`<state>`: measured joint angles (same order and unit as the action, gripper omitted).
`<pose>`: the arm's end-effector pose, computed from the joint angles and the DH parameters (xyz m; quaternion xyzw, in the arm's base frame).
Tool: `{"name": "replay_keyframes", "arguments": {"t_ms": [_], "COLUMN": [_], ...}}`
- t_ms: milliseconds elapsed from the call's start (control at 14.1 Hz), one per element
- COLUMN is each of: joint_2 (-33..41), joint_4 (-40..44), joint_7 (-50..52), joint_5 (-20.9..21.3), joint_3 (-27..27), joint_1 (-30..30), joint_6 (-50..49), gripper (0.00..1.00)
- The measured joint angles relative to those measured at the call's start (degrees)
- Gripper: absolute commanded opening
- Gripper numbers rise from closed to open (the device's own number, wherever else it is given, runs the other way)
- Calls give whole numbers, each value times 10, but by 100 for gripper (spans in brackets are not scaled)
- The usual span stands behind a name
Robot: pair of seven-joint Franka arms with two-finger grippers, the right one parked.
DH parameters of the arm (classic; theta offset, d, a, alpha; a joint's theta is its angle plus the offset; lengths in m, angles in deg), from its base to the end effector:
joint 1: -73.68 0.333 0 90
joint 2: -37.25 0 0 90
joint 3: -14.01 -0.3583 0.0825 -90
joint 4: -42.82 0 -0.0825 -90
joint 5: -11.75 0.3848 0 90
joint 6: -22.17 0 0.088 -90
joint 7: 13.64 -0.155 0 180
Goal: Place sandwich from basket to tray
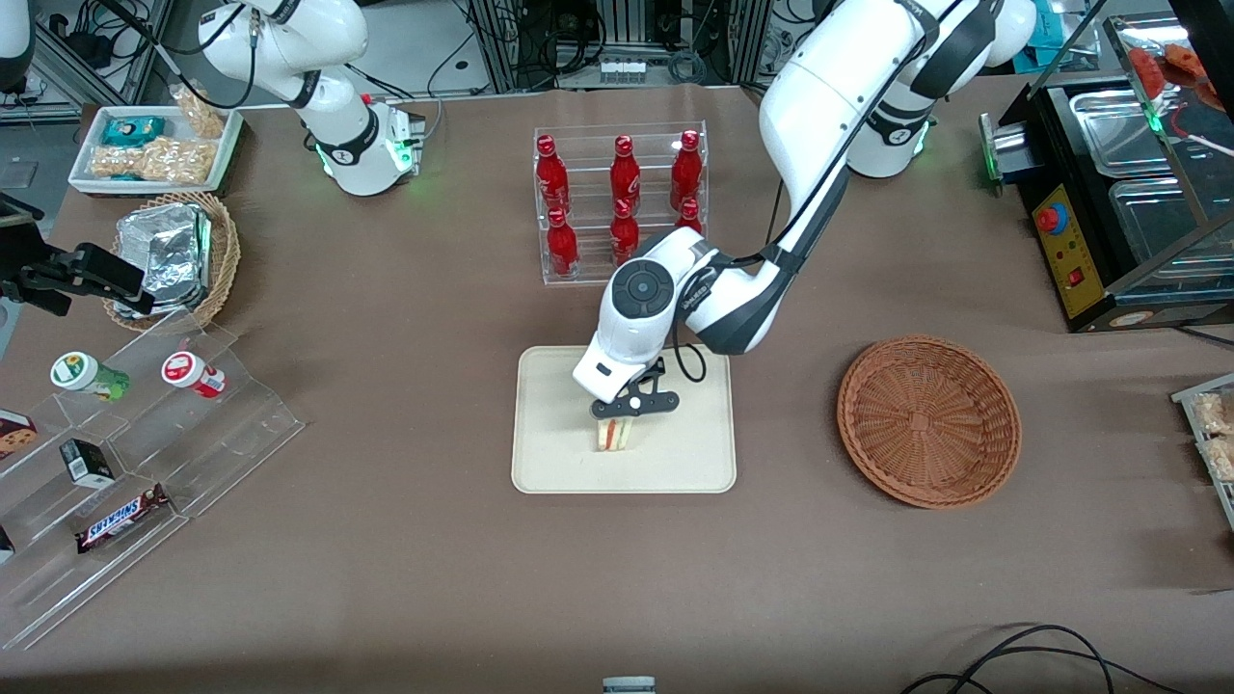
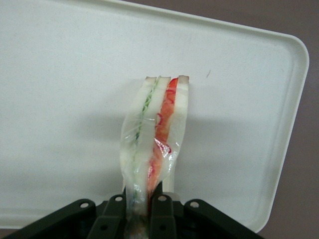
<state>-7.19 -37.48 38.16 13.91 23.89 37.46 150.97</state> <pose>0.5559 -0.5365 0.2374 0.9961 0.0651 -0.0064 0.0597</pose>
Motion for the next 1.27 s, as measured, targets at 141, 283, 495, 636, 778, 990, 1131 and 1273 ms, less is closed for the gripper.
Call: {"name": "replay_keyframes", "arguments": {"t_ms": [141, 283, 495, 636, 778, 990, 1131, 1273], "joint_2": [-7, -11, -8, 13, 60, 165, 230, 273], "joint_4": [4, 4, 13, 28, 39, 43, 40, 26], "joint_7": [0, 0, 0, 0, 0, 2, 3, -1], "joint_5": [14, 19, 21, 21, 22, 22, 22, 22], "joint_3": [-1, -1, -1, -1, -4, -19, -39, -49], "joint_1": [0, 0, -1, -1, 0, 2, 9, 40], "joint_6": [0, 0, -5, -54, -137, -278, -362, -398], "gripper": [51, 100, 100, 100, 100, 100, 100, 100]}}
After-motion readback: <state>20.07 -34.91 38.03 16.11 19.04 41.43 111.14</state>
